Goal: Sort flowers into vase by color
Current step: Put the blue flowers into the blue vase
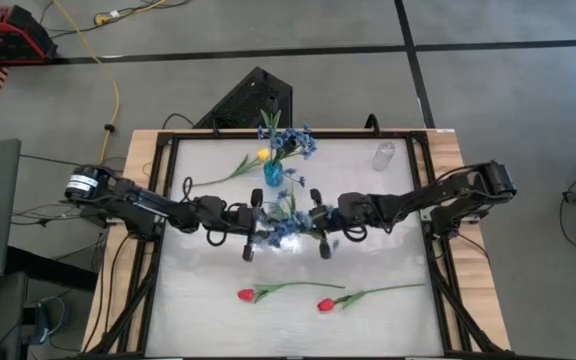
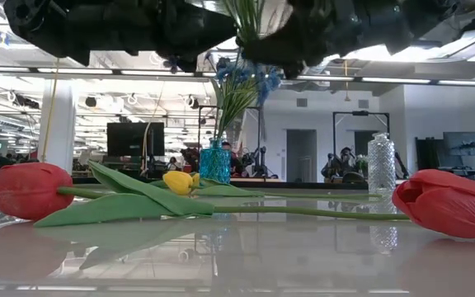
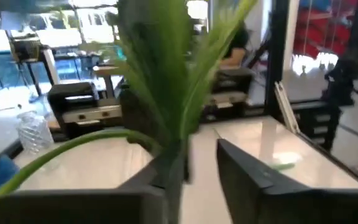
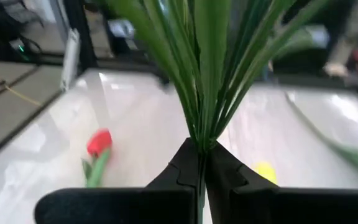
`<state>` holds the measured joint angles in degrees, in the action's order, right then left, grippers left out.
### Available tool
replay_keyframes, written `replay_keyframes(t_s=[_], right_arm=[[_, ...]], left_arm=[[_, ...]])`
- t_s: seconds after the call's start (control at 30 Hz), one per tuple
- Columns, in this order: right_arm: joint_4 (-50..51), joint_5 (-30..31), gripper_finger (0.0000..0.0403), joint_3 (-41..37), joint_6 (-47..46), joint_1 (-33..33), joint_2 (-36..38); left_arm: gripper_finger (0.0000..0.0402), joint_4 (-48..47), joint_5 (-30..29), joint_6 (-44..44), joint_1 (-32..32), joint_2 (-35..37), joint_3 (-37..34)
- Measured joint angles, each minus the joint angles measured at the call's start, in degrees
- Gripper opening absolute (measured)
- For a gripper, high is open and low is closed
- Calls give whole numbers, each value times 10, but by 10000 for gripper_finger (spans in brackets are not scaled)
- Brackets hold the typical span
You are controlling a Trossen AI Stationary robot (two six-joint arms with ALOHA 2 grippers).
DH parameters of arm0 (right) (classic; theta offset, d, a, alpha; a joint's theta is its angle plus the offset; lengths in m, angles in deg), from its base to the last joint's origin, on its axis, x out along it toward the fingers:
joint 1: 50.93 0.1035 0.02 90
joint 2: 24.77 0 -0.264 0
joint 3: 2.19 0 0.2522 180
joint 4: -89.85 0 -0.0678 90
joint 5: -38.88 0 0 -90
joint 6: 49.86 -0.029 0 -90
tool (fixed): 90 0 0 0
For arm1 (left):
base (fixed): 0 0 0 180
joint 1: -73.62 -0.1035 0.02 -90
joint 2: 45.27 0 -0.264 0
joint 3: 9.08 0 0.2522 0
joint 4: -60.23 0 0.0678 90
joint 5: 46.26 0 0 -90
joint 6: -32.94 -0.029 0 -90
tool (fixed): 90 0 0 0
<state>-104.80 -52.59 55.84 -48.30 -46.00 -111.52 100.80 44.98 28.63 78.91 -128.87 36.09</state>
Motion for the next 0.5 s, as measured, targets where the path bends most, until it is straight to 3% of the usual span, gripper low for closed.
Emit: replay_keyframes(t_s=[0.23,0.5], right_arm=[[115,0,33,0,-16,-14,36],[149,1,33,0,-11,-25,75]], left_arm=[[177,-164,111,-73,0,89,0],[176,-397,133,-108,0,236,0]])
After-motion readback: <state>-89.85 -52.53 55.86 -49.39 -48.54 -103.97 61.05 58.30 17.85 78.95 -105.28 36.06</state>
